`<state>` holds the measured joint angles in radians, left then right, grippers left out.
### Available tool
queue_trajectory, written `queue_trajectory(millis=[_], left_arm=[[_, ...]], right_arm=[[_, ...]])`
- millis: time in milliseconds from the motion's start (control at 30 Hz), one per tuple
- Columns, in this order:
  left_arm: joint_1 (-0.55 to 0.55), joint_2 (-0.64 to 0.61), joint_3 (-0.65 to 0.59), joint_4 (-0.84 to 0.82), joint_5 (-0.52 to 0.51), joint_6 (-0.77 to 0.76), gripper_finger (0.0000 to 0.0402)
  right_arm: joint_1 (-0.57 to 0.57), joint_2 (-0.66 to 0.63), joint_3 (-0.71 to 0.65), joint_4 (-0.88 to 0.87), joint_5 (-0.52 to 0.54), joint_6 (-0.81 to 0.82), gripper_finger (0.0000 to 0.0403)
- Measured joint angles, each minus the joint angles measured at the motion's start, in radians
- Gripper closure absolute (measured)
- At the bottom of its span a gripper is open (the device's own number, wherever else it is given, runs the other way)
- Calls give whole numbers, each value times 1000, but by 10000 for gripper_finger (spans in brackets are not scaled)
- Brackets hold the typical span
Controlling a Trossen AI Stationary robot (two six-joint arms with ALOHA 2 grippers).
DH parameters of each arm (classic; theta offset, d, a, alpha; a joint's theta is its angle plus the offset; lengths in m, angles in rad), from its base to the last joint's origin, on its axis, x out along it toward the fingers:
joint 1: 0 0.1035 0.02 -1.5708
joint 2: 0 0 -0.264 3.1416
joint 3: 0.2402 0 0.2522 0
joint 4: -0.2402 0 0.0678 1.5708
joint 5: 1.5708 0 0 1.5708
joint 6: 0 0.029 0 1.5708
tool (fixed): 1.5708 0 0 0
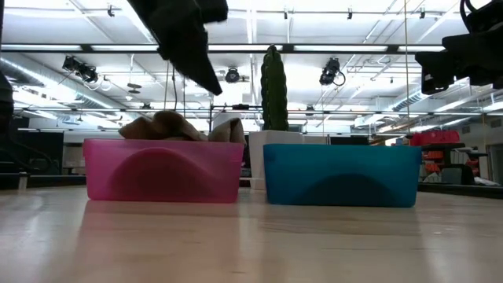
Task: Pick & Place hat
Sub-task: Return to Home Position
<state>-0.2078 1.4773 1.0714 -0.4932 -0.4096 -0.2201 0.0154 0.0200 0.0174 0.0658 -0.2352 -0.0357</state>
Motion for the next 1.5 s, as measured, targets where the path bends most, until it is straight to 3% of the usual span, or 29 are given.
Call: queue_trajectory(millis=[333, 433, 567, 800, 1000, 1500], left_arm=[[-82, -87, -5, 71, 13, 101, 342], [-95, -149, -77, 202, 75, 175, 342], [-77, -271, -223, 348, 188, 237, 342], [-34, -534, -419, 380, 193, 233, 342], [-30, -735, -578, 567, 210, 262, 342], [-30, -1179, -780, 603, 239, 284, 342]], right_arm=[[0, 0, 0, 0, 0, 0, 209], [0, 0, 0, -4, 0, 0, 209], [0, 0, 0, -6, 0, 0, 209], [0, 0, 0, -8, 0, 0, 209], [0, 0, 0, -8, 0, 0, 209], [0, 0, 0, -8, 0, 0, 209]])
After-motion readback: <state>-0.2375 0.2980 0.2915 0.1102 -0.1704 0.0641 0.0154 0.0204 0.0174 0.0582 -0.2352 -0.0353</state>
